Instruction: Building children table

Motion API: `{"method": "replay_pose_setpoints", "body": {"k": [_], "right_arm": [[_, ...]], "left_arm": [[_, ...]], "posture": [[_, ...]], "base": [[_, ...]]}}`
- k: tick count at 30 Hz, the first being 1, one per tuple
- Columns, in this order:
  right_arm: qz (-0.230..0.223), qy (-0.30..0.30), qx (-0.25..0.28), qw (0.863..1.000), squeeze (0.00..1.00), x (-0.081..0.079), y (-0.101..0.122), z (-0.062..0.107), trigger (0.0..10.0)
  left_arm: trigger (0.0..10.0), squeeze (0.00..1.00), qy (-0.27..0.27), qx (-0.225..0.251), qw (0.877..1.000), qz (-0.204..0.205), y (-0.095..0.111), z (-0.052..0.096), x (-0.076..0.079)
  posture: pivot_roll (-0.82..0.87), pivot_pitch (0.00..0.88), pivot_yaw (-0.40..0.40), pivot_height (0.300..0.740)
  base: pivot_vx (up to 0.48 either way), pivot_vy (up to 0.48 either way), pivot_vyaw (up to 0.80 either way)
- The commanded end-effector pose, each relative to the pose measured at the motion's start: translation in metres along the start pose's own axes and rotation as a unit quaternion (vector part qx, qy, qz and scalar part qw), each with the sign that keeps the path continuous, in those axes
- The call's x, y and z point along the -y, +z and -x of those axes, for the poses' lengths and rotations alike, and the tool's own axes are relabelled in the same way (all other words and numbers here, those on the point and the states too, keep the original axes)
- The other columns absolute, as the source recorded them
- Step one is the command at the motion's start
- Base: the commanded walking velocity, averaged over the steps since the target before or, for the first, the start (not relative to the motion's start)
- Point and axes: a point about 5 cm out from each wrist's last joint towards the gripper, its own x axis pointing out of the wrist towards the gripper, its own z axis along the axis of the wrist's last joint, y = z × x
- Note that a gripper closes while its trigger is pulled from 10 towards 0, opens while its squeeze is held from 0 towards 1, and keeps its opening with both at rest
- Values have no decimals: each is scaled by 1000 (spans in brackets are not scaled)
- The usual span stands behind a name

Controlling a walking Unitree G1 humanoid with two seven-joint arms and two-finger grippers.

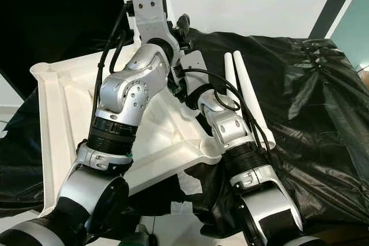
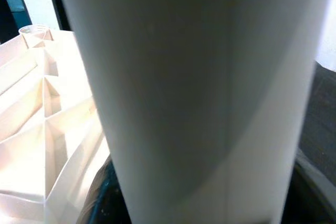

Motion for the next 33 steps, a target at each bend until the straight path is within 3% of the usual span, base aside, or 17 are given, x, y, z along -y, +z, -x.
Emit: {"method": "replay_pose_setpoints", "body": {"k": [1,2,6,7,13,16,22,33], "right_arm": [[5,7,-13,1000,0,7,-5,1,4196],[3,13,-15,1000,0,10,-5,2,10000],[1,16,-16,1000,0,12,-6,3,10000],[-4,29,-18,999,0,16,-6,5,10000],[-9,64,-15,998,0,27,-4,10,10000],[-30,135,1,990,0,39,4,17,10000],[-45,191,17,980,0,43,12,20,10000],[-4,261,29,965,0,42,12,22,10000]], "left_arm": [[10000,1000,-115,24,993,7,10,5,19],[10000,1000,-124,24,992,4,10,6,18],[10000,1000,-126,24,992,0,11,6,16],[10000,0,-141,21,990,-14,11,8,15],[10000,0,-189,12,981,-38,11,14,12],[10000,0,-264,-10,964,-38,7,24,14],[10000,0,-317,-18,947,-40,6,32,19],[10000,0,-329,-30,942,-56,4,30,15]], "posture": [[120,20,-18,740],[120,20,-18,740],[120,20,-18,740],[117,24,-17,740],[117,27,-16,740],[117,27,-13,740],[117,26,-11,740],[115,21,-3,740]], "base": [[0,0,0],[0,0,0],[0,0,0],[0,0,0],[0,0,0],[0,0,0],[0,0,0],[0,0,0]]}}
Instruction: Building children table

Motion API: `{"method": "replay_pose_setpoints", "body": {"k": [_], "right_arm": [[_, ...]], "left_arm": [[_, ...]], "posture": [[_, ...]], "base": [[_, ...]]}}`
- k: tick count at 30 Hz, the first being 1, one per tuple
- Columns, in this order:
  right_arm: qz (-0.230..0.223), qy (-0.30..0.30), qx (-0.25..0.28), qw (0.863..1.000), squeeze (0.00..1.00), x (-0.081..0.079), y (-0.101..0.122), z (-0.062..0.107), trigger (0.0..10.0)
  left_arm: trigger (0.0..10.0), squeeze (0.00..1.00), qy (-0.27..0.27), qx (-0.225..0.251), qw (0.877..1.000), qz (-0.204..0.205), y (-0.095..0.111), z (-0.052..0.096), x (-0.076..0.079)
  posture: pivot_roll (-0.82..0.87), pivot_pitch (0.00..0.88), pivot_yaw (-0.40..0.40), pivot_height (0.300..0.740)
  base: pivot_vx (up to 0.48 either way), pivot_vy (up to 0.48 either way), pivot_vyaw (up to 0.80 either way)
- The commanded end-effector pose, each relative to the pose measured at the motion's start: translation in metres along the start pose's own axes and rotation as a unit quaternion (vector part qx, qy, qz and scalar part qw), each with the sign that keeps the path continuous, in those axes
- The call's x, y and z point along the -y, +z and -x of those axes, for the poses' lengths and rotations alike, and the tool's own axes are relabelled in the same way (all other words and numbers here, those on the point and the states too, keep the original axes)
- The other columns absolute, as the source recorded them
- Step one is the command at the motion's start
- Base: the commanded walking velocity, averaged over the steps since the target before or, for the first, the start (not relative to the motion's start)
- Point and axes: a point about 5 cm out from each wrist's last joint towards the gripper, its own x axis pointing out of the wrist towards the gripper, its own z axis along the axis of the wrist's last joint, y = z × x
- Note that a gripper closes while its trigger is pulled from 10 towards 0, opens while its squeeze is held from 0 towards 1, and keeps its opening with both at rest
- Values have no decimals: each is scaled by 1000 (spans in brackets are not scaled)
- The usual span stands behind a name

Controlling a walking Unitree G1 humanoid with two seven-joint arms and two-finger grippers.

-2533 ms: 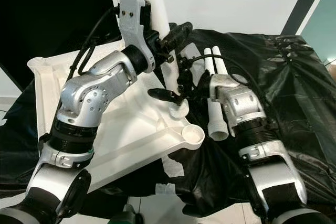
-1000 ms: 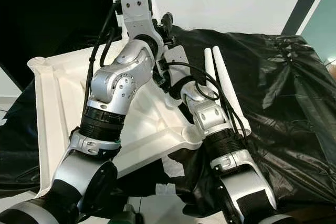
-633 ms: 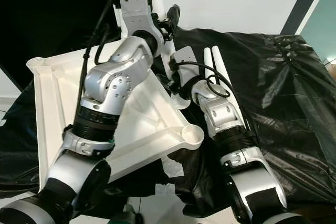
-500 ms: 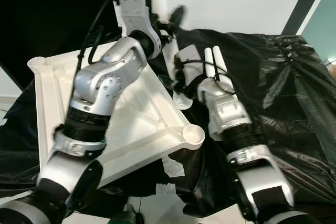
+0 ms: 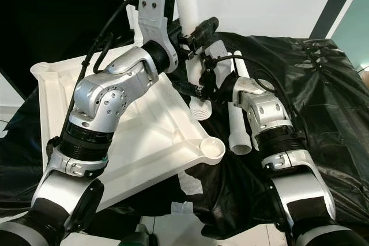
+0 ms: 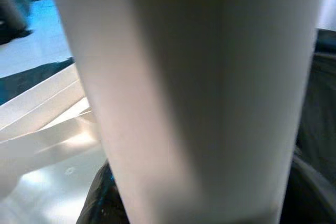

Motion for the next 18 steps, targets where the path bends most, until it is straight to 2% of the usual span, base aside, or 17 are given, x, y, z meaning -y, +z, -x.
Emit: {"method": "replay_pose_setpoints", "body": {"k": [1,11,12,13,14,18], "right_arm": [[16,21,-1,1000,0,1,4,-1,10000],[28,50,-19,998,0,3,-2,2,10000],[30,54,-23,998,0,5,-3,3,10000],[30,54,-23,998,0,5,-3,3,10000],[31,57,-24,998,0,7,-3,5,10000],[29,56,-21,998,0,9,-4,5,10000]], "left_arm": [[10000,0,-110,-2,994,-6,1,-1,10],[10000,0,-126,-6,992,1,4,2,2],[1176,0,-134,-4,991,7,6,5,0],[1176,0,-134,-4,991,7,6,5,0],[0,0,-137,1,990,14,7,6,-1],[0,0,-132,6,991,23,6,7,-2]], "posture": [[115,21,-3,740],[117,18,-2,740],[117,18,-2,740],[117,18,-2,740],[116,18,-1,740],[115,16,-3,740]], "base": [[0,0,0],[0,0,0],[0,0,0],[0,0,0],[0,0,0],[0,0,0]]}}
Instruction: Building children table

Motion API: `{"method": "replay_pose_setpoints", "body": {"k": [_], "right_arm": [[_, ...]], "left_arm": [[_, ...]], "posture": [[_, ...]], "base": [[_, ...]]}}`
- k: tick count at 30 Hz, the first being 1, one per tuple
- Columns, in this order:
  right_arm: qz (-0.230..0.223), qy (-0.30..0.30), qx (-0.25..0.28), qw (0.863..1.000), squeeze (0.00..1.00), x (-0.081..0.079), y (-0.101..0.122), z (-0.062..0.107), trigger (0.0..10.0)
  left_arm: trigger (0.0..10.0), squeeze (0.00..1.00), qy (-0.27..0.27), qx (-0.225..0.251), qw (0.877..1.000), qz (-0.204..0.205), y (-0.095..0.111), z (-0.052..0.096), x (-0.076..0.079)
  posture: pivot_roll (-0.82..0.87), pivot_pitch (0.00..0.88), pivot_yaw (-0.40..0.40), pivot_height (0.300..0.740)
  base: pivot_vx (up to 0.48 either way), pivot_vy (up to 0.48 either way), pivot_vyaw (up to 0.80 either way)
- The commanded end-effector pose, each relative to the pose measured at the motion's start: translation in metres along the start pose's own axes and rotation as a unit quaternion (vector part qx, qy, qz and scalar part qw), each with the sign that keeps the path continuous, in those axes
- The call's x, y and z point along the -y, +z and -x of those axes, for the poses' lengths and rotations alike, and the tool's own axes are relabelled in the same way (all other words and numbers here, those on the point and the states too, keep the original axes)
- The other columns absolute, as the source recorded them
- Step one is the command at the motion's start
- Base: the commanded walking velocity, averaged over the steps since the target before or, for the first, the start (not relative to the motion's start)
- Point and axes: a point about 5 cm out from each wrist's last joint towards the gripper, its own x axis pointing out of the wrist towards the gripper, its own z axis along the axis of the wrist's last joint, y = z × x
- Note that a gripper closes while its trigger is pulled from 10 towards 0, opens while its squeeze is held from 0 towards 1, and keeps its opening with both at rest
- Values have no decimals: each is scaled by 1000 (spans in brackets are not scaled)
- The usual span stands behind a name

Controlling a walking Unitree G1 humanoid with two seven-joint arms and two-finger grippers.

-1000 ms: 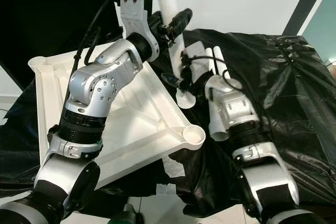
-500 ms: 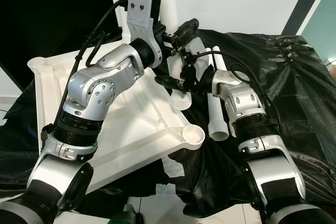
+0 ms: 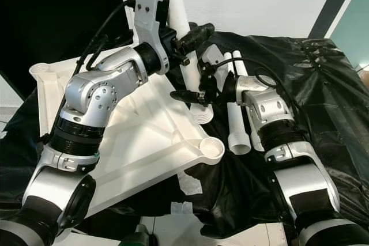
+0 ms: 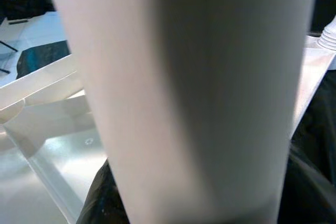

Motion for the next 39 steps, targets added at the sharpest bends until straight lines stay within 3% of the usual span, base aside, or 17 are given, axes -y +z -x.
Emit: {"method": "replay_pose_setpoints", "body": {"k": [1,6,7,9,10,13,14,15,23,26,33,39], "right_arm": [[-4,-11,-1,1000,0,5,-2,5,10000],[-25,-39,6,999,0,8,-3,5,10000],[-30,-53,7,998,1000,8,-3,4,10000],[-33,-62,8,998,1000,9,-3,4,10000],[-30,-76,9,997,1000,9,-3,3,10000],[-31,-99,8,995,1000,9,-3,1,10000],[-35,-127,9,991,278,10,-3,-1,10000],[-35,-158,7,987,0,9,-5,-4,10000],[-16,-218,-10,976,0,-3,-11,-21,10000],[-11,-224,-13,975,0,-4,-11,-23,10000],[5,-309,-3,951,0,-17,-7,-44,10000],[7,-337,-5,942,0,-21,-7,-50,10000]], "left_arm": [[0,0,-47,14,999,13,4,-2,9],[0,0,-30,18,999,18,2,-4,11],[1216,0,-27,16,999,16,2,-5,14],[1216,0,-25,15,999,14,1,-6,15],[10000,0,-20,14,1000,11,1,-7,17],[10000,0,-7,15,1000,8,1,-10,19],[10000,0,12,16,1000,5,1,-13,20],[10000,0,36,17,999,6,0,-18,20],[10000,0,143,-6,990,0,-10,-35,14],[10000,0,153,-7,988,-2,-10,-36,14],[10000,0,217,-12,976,25,-12,-45,16],[10000,0,240,-9,970,30,-11,-49,16]], "posture": [[115,15,-4,740],[116,13,-6,740],[116,13,-8,740],[116,13,-8,740],[117,13,-9,740],[119,14,-11,740],[121,14,-12,740],[122,14,-12,740],[122,11,-7,740],[122,11,-7,740],[127,8,-7,740],[127,8,-7,740]], "base": [[0,0,0],[0,0,0],[0,0,0],[0,0,0],[0,0,0],[0,0,0],[0,0,0],[0,0,0],[0,0,0],[0,0,0],[0,0,0],[0,0,0]]}}
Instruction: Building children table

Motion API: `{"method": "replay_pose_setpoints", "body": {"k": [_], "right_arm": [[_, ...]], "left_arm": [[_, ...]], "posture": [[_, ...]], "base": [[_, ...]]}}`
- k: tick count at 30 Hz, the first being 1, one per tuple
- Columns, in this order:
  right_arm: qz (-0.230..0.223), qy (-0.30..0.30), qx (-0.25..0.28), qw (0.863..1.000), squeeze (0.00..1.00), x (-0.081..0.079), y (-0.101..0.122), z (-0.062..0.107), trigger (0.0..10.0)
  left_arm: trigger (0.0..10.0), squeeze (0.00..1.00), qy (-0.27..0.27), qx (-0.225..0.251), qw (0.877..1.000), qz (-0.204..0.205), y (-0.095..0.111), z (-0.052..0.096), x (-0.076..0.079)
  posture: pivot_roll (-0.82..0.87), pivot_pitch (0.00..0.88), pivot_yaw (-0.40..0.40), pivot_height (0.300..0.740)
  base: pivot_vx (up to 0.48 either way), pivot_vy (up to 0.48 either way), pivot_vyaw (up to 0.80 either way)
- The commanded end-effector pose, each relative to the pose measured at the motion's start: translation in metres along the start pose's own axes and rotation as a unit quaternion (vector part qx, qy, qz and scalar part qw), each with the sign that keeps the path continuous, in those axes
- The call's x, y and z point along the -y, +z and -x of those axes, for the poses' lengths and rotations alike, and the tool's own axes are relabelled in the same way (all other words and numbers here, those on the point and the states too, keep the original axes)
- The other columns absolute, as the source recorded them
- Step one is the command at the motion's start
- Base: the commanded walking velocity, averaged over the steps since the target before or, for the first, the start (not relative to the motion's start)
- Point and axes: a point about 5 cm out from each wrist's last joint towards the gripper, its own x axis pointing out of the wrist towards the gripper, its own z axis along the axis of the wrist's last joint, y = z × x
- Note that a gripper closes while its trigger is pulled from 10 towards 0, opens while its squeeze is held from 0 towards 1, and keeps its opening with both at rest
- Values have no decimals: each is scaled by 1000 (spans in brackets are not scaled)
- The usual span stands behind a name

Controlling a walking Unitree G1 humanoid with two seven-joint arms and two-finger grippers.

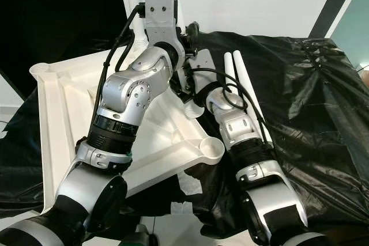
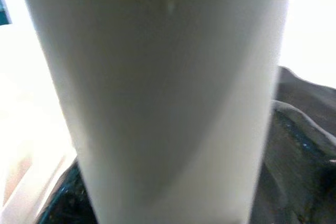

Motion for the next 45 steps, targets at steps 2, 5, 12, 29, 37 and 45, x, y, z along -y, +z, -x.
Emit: {"method": "replay_pose_setpoints", "body": {"k": [2,5,12,29,37,45], "right_arm": [[0,2,0,1000,0,-12,1,-3,10000],[-7,-1,-2,1000,0,-14,1,-4,9608],[-1,-13,-3,1000,0,-18,0,-5,0],[-28,-34,-3,999,0,-3,4,-6,10000],[-74,-45,-4,996,0,13,5,-6,10000],[-72,-71,-7,995,0,30,4,-6,10000]], "left_arm": [[10000,0,-44,-2,999,12,3,-1,27],[10000,0,-37,-1,999,12,3,-1,29],[10000,0,-29,-4,999,22,5,-2,34],[10000,1000,-134,31,990,24,8,5,37],[10000,0,-229,25,973,11,8,20,24],[10000,0,-263,23,964,-35,-3,37,10]], "posture": [[128,13,-13,740],[128,16,-15,740],[128,19,-18,740],[125,31,-18,740],[124,39,-14,740],[129,48,-15,740]], "base": [[0,0,0],[0,0,0],[0,0,0],[0,0,0],[0,0,0],[0,0,0]]}}
